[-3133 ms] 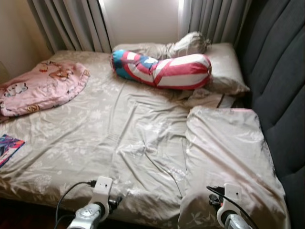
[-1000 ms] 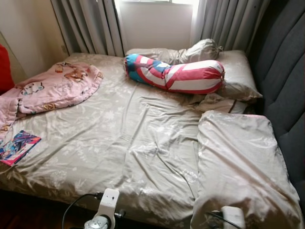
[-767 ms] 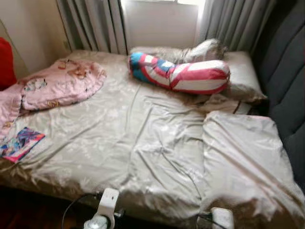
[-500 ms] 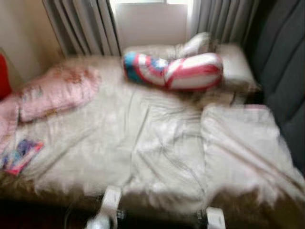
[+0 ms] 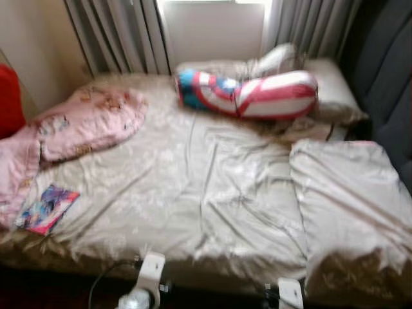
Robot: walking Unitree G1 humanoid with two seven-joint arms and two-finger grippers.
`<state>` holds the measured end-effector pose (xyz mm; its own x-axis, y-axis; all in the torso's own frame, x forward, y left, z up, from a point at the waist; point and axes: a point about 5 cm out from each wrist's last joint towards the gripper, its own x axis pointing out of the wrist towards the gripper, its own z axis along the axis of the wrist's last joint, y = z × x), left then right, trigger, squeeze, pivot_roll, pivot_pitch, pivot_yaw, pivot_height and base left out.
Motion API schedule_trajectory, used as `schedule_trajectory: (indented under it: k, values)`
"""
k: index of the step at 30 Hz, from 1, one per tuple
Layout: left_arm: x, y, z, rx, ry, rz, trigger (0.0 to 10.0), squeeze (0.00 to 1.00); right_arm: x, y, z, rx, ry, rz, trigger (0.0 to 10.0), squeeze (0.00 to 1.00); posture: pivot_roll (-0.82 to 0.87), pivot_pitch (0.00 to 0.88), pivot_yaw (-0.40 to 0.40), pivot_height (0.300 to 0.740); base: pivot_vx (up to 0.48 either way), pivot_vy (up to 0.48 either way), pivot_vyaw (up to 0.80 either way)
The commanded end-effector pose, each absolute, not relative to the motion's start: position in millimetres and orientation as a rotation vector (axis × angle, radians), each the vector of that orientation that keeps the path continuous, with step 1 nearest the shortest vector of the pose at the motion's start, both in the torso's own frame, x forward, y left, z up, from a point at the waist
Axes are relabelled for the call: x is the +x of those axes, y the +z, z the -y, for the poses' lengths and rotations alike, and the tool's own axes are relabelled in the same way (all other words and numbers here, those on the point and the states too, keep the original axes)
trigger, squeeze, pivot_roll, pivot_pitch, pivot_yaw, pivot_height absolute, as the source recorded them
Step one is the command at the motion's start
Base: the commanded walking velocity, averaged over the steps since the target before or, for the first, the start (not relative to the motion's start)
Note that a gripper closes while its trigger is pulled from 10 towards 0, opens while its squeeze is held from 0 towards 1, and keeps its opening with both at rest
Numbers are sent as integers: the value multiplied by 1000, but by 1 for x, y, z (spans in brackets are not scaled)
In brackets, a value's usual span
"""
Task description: Clean up the room
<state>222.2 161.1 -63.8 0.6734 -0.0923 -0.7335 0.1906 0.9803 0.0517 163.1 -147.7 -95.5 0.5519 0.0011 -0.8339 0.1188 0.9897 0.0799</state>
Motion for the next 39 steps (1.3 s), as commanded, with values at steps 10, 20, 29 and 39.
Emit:
schedule_trajectory:
  k: [10, 20, 29, 39]
  values:
    - [218, -66, -171, 140, -139, -840, 10000, 0, 165, -95, 146, 141, -55, -979, 10000, 0, -81, 0, 4, 740, 0, 420, 0]
    - [219, -66, -171, 138, -140, -841, 10000, 0, 166, -94, 146, 136, -53, -980, 10000, 0, -78, 0, 3, 740, 0, 420, 0]
    - [219, -65, -171, 142, -145, -841, 10000, 0, 166, -94, 146, 134, -55, -978, 10000, 0, -79, 0, 6, 740, 0, 420, 0]
    - [219, -65, -171, 142, -147, -841, 10000, 0, 165, -95, 148, 119, -58, -987, 10000, 0, -79, 0, 6, 740, 0, 421, 0]
